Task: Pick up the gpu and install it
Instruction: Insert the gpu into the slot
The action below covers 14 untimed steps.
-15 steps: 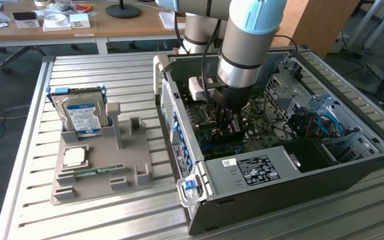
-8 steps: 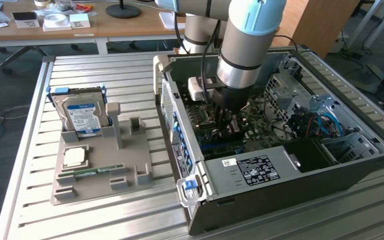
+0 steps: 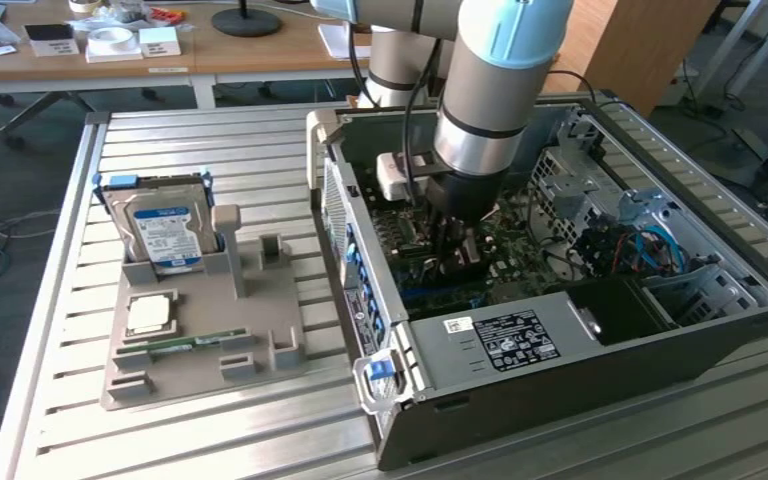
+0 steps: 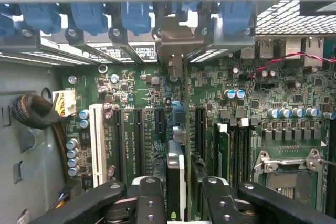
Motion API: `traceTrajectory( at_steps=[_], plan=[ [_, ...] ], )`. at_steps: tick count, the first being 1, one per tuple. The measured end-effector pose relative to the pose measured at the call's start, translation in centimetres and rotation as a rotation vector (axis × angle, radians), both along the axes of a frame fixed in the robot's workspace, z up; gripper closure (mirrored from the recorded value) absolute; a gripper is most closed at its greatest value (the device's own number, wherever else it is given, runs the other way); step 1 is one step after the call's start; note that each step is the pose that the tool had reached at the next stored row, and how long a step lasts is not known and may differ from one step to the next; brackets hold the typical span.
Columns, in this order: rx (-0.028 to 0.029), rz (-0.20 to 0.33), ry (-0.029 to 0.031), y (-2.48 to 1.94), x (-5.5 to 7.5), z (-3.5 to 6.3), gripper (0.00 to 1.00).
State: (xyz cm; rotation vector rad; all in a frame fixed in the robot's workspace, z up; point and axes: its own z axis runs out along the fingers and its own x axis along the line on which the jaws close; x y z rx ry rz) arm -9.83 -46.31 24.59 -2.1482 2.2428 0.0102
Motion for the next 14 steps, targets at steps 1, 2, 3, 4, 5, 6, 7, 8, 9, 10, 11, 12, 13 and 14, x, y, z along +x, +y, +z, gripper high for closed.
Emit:
traceTrajectory(
  at_steps=[1, 2, 3, 4, 5, 6, 7, 8, 9, 10, 11, 12, 13, 14],
  plan=[
    [0.0002, 0.0, -0.0001, 0.0, 0.0, 0.07, 0.66],
    [0.0004, 0.0, -0.0002, 0.0, 0.0, 0.18, 0.66],
    [0.0004, 0.0, -0.0002, 0.0, 0.0, 0.31, 0.66],
    [0.0005, 0.0, -0.0002, 0.01, 0.01, 0.36, 0.66],
    [0.0006, 0.0, -0.0003, 0.01, 0.01, 0.35, 0.66],
    [0.0006, 0.0, -0.0003, 0.01, 0.01, 0.35, 0.66],
    [0.0004, 0.0, -0.0002, 0.01, 0.0, 0.36, 0.66],
    [0.0004, 0.0, -0.0002, 0.01, 0.01, 0.36, 0.66],
    [0.0004, 0.0, -0.0002, 0.01, 0.01, 0.36, 0.66],
    [0.0004, 0.0, -0.0002, 0.01, 0.01, 0.36, 0.66],
    [0.0004, 0.0, -0.0003, 0.01, 0.01, 0.36, 0.66],
    [0.0004, 0.0, -0.0002, 0.01, 0.01, 0.36, 0.66],
    [0.0004, 0.0, -0.0002, 0.01, 0.01, 0.36, 0.66],
    [0.0004, 0.0, -0.0002, 0.01, 0.01, 0.36, 0.66]
  ],
)
